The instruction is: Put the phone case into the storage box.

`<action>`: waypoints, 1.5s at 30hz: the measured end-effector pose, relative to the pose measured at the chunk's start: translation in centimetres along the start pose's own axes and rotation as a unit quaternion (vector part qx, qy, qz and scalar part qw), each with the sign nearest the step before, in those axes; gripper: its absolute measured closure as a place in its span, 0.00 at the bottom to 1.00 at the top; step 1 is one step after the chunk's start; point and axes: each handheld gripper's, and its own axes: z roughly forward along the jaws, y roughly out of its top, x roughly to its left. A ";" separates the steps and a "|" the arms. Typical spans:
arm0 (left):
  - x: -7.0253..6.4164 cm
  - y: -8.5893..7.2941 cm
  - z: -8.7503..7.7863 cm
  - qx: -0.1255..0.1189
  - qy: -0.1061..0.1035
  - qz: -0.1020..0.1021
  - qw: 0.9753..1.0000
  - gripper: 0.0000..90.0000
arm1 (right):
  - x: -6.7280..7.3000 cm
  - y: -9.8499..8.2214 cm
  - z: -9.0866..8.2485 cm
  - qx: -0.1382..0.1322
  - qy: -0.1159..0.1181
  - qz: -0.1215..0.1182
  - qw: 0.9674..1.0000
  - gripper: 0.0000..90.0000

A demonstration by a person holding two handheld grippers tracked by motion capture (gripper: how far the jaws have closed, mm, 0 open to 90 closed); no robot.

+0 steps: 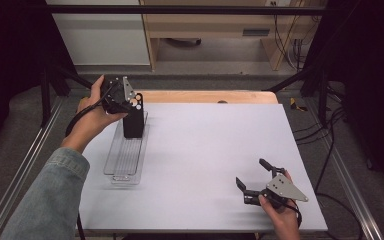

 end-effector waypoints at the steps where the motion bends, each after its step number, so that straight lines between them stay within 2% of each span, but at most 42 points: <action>1: 0.0 0.0 0.0 0.000 -0.002 -0.001 1.000 0.18 | 0.0 0.0 0.0 0.000 0.000 0.000 1.000 0.04; 6: -0.1 -0.1 0.0 -0.010 -0.008 -0.018 1.000 0.16 | 0.0 0.0 0.0 0.000 -0.001 0.000 1.000 0.04; 26: -1.4 -0.3 -1.1 -0.034 -0.022 -0.038 0.998 0.13 | 0.1 0.0 0.0 0.001 -0.001 0.002 1.000 0.03; 45: -2.3 -0.3 -0.9 -0.046 -0.037 -0.062 0.996 0.12 | 0.1 0.1 0.0 0.001 -0.002 0.002 1.000 0.03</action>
